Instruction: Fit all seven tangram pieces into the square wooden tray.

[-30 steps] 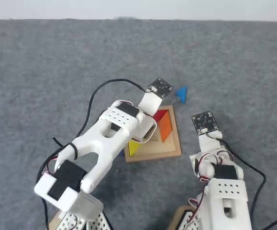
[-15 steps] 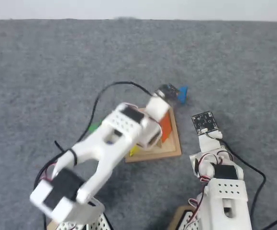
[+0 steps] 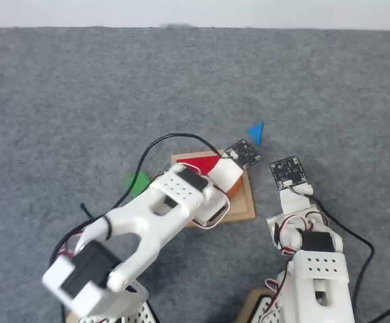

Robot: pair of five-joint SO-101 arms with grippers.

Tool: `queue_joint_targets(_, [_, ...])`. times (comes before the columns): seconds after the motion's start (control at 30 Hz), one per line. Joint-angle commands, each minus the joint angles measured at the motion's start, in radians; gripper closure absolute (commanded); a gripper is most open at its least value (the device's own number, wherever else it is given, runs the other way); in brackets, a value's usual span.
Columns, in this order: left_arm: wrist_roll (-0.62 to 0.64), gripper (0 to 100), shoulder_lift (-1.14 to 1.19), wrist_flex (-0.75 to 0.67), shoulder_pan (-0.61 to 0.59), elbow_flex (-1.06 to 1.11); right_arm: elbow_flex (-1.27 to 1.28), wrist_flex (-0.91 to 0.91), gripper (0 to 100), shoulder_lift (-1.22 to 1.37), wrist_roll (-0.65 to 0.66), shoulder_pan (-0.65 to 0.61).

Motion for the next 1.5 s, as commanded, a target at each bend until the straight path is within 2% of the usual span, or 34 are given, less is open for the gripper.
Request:
queue_joint_targets(0.0, [-0.012,99,0.135,-0.005,-0.003,-0.156,-0.005,-0.01,98.9,-0.022,0.009,-0.004])
queue_joint_targets(0.2, [-0.015,99,0.23,0.031,-0.021,-0.306,-0.005,-0.01,98.9,-0.022,0.009,-0.004])
queue_joint_targets(0.43, [-0.058,99,0.222,0.066,-0.054,-0.334,-0.005,-0.01,98.9,-0.022,0.011,-0.005])
queue_joint_targets(0.53, [-0.068,99,0.15,0.11,-0.034,-0.295,-0.005,-0.01,98.9,-0.022,0.011,-0.005])
queue_joint_targets(0.73, [-0.061,98,-0.164,0.118,-0.026,-0.136,-0.005,-0.01,98.9,-0.022,0.011,-0.004])
queue_joint_targets(0.83, [-0.04,98,-0.302,0.17,-0.124,-0.097,-0.005,-0.01,98.9,-0.022,0.011,-0.002])
queue_joint_targets(0.97, [-0.032,98,-0.384,0.245,-0.37,-0.093,-0.005,-0.01,98.9,-0.022,0.011,-0.002])
queue_joint_targets(1.1, [-0.137,90,-0.388,0.292,-0.557,-0.09,-0.005,-0.01,98.9,-0.022,0.011,-0.002])
queue_joint_targets(1.3, [-0.298,88,-0.388,0.305,-0.686,-0.035,-0.005,-0.012,98.9,-0.022,0.006,-0.002])
queue_joint_targets(1.47, [-0.4,88,-0.39,0.229,-0.758,0.031,-0.006,-0.008,98.9,-0.022,0.009,-0.002])
